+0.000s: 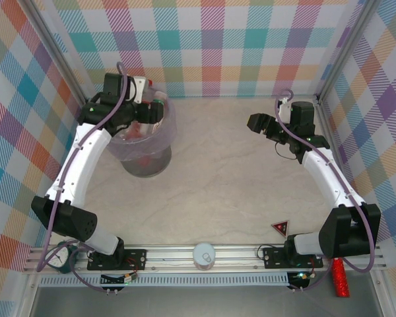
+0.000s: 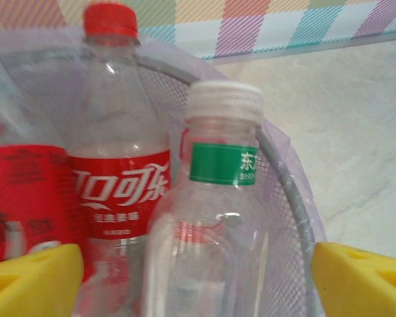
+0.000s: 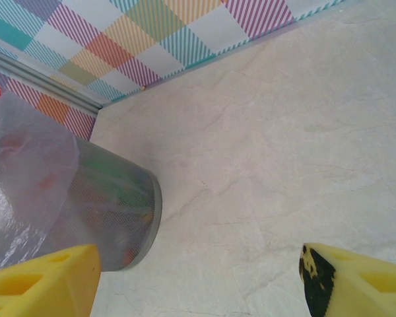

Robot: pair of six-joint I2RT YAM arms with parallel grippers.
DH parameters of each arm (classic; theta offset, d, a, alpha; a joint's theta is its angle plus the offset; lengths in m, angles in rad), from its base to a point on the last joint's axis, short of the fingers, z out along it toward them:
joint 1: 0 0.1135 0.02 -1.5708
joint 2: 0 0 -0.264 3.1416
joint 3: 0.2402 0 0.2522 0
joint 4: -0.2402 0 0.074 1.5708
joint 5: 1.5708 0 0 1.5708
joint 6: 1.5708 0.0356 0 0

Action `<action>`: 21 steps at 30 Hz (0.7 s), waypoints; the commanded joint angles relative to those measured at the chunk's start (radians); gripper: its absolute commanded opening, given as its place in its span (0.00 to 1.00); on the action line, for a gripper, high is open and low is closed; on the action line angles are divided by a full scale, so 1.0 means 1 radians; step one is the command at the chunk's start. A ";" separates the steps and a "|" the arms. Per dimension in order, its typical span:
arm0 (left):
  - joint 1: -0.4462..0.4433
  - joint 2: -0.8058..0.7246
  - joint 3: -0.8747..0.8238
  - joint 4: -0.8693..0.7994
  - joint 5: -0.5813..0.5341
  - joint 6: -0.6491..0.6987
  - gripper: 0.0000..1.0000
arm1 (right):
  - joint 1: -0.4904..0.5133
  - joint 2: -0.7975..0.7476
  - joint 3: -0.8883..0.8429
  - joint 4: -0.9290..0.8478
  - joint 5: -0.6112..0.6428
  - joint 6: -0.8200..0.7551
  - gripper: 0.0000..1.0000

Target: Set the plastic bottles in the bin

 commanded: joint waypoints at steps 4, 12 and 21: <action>0.114 -0.051 0.077 -0.052 0.026 -0.084 1.00 | -0.008 0.014 0.028 0.020 -0.028 -0.002 0.79; 0.496 -0.168 -0.086 0.105 0.275 -0.376 0.93 | -0.008 0.020 0.033 0.017 -0.036 -0.010 0.79; 0.572 -0.124 -0.279 0.284 0.449 -0.468 0.92 | -0.011 0.019 0.039 0.002 -0.037 -0.020 0.79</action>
